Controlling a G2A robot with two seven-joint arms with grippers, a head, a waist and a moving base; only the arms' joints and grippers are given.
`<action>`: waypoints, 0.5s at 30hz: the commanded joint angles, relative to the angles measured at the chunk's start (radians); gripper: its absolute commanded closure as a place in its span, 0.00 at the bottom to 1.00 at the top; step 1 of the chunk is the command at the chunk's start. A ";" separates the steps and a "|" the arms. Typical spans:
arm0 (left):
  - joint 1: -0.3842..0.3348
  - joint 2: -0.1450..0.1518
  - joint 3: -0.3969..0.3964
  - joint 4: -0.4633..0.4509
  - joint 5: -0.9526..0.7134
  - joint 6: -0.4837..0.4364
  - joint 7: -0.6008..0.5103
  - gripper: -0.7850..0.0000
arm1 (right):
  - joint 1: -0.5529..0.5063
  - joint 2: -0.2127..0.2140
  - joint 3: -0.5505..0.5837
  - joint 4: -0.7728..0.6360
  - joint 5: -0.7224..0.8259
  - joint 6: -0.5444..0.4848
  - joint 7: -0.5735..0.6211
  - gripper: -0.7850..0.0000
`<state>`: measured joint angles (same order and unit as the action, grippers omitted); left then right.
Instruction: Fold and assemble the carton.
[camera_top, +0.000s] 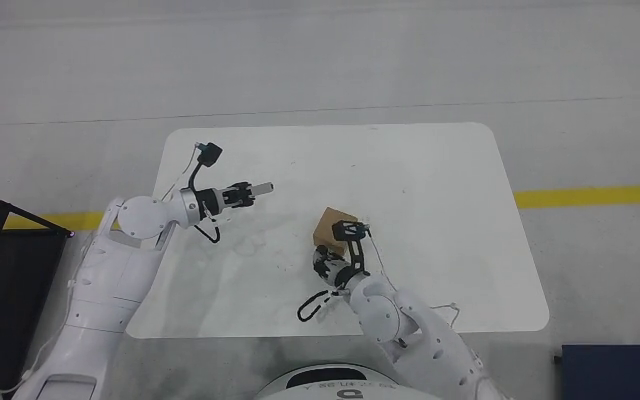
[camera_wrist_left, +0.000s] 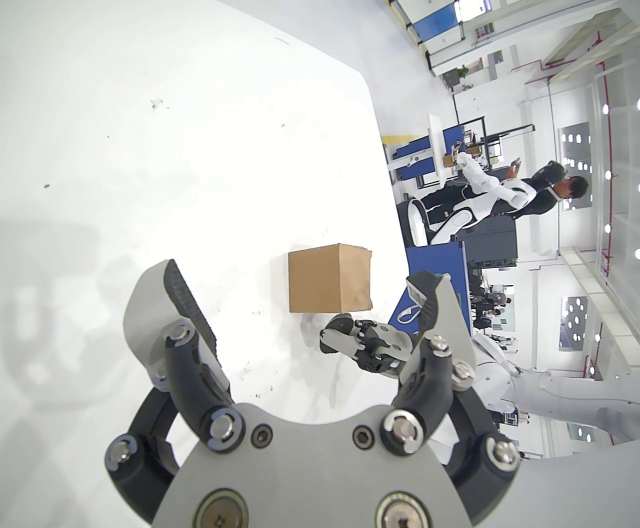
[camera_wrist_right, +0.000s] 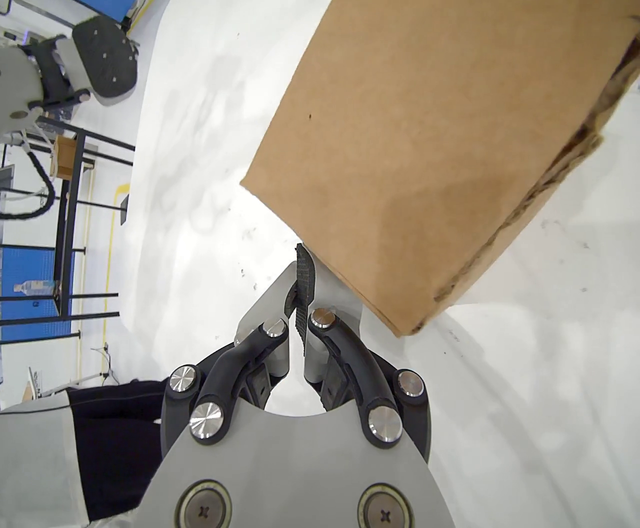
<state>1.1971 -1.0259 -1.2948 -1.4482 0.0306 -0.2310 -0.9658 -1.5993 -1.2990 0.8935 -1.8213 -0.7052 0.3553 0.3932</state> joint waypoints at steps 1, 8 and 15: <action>0.002 0.001 -0.001 -0.002 0.002 0.002 0.003 0.00 | 0.002 0.001 -0.009 -0.002 0.007 -0.030 0.033 1.00; 0.006 0.004 0.001 -0.009 0.006 0.006 0.003 0.00 | 0.010 -0.006 0.026 0.017 0.040 -0.001 -0.086 1.00; -0.002 0.006 0.001 -0.008 0.007 0.011 -0.001 0.00 | -0.061 0.007 0.081 -0.085 0.099 -0.122 -0.112 1.00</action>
<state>1.1957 -1.0196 -1.2942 -1.4560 0.0380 -0.2205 -0.9665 -1.6404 -1.2957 0.9524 -1.8865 -0.6083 0.2408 0.2972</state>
